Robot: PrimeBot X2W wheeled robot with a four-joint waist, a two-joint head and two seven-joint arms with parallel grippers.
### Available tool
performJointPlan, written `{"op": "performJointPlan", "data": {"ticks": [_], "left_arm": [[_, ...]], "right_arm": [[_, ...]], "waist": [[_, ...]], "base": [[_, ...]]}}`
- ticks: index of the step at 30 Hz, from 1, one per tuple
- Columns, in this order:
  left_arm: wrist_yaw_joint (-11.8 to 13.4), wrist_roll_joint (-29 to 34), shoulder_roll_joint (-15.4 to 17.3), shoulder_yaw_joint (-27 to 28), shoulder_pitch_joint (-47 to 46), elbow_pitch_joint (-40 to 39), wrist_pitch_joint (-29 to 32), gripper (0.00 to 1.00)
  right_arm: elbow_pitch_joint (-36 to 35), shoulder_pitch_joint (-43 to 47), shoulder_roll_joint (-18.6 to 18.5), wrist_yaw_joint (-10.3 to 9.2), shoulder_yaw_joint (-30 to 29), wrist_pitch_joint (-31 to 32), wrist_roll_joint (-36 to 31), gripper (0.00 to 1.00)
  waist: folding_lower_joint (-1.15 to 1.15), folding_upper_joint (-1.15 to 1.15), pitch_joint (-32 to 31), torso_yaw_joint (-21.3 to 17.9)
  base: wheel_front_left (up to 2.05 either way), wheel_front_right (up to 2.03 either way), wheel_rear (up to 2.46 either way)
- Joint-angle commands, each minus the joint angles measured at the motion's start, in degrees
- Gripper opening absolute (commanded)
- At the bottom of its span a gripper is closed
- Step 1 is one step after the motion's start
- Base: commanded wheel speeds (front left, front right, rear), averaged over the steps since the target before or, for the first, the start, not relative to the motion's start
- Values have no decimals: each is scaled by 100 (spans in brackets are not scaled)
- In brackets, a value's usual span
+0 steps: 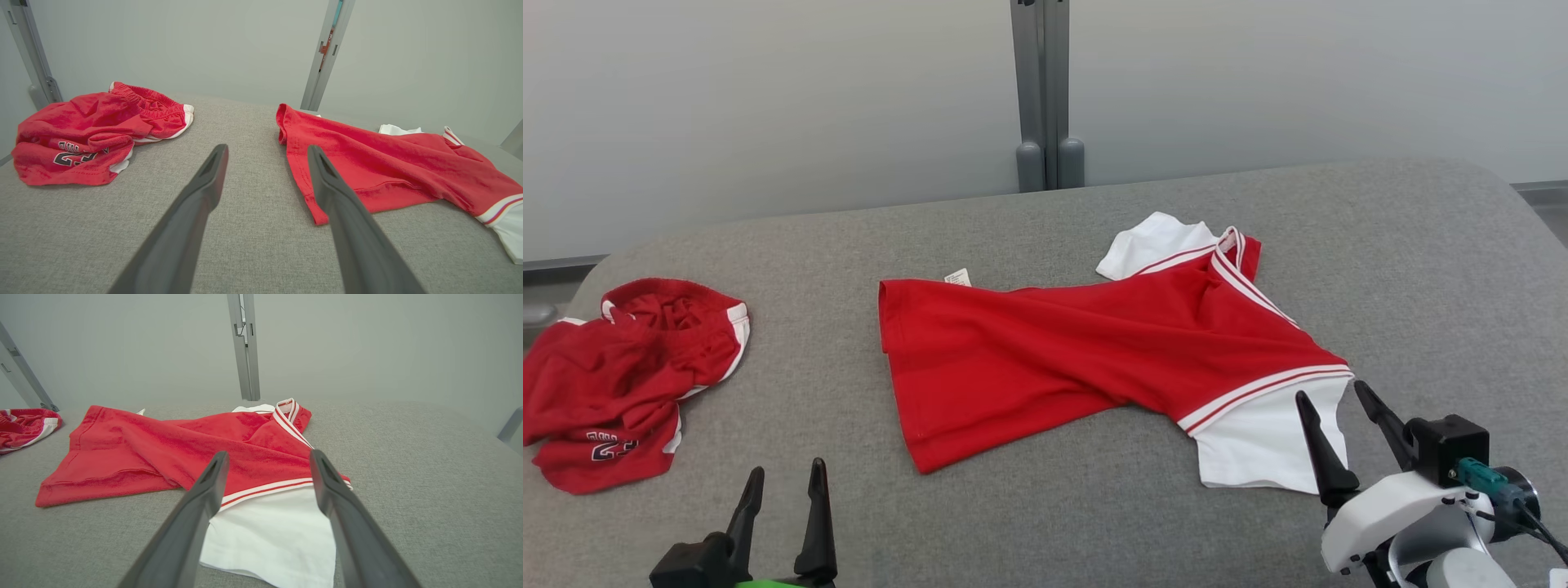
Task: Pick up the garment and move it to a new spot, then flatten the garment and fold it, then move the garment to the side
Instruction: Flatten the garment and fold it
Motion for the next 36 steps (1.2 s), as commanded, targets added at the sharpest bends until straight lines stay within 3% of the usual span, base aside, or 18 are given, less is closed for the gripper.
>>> {"op": "performJointPlan", "data": {"ticks": [1,6,11,15,28,36], "left_arm": [[-12,2,-6,-28,-133,45,0,100],[-27,-169,-52,-302,-478,350,605,100],[147,-290,-86,-626,-1088,997,1484,100],[300,-475,-110,-827,-1517,1498,1808,100],[993,-1011,-116,-1546,-2536,2559,1941,100],[1198,-1031,-115,-1695,-2904,3027,1791,100]], "right_arm": [[-10,-36,6,-8,-95,88,20,100],[271,-137,165,-8,-550,1033,6,100],[633,-357,316,-7,-838,2049,-151,100],[792,-593,442,-7,-933,2479,-291,100],[1439,-1149,646,-8,-1184,2889,-786,100],[1741,-1280,679,-7,-992,2915,-734,100]], "waist": [[0,0,17,-3],[0,0,115,-14],[0,0,302,-39],[0,0,499,-122],[0,0,880,-220],[0,0,962,-190]], "base": [[0,0,0],[0,0,0],[0,0,0],[0,0,0],[0,0,0],[0,0,0]]}}
